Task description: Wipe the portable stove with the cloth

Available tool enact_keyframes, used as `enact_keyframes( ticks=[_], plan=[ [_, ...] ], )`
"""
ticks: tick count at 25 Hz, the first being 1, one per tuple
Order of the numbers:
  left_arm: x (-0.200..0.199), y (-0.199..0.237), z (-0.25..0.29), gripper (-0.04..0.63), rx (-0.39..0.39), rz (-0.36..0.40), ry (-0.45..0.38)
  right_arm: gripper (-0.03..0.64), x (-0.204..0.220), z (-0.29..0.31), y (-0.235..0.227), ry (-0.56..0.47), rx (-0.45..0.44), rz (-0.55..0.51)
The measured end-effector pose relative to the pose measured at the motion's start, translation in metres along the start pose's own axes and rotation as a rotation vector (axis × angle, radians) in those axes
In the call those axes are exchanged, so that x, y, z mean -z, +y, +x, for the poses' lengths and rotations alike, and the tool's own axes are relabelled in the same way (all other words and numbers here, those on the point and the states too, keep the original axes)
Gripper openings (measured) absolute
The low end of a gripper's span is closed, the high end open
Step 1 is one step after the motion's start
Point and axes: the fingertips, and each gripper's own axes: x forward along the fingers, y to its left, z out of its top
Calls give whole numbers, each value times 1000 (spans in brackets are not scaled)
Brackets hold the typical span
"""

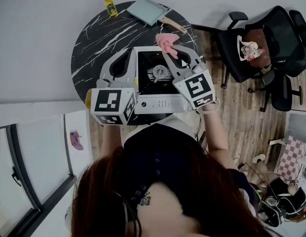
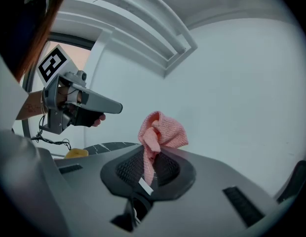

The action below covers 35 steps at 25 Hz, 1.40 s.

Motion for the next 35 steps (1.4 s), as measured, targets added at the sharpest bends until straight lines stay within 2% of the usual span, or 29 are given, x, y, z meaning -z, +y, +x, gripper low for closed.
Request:
enact_keyframes(
  ticks=[22,27,30,35],
  plan=[
    [39,33,25,12,-116,-54,115,38,65,77,-8,124,-279,-199],
    [50,38,27,12,-145,-72,134,38,85,95,-1,147,-373,-256],
    [56,40,28,12,-159,-77,143,38,94,106,4,141,-436,-254],
    [66,42,29,12,-176,-89,162,38,109,123,10,158,-500,-286]
  ],
)
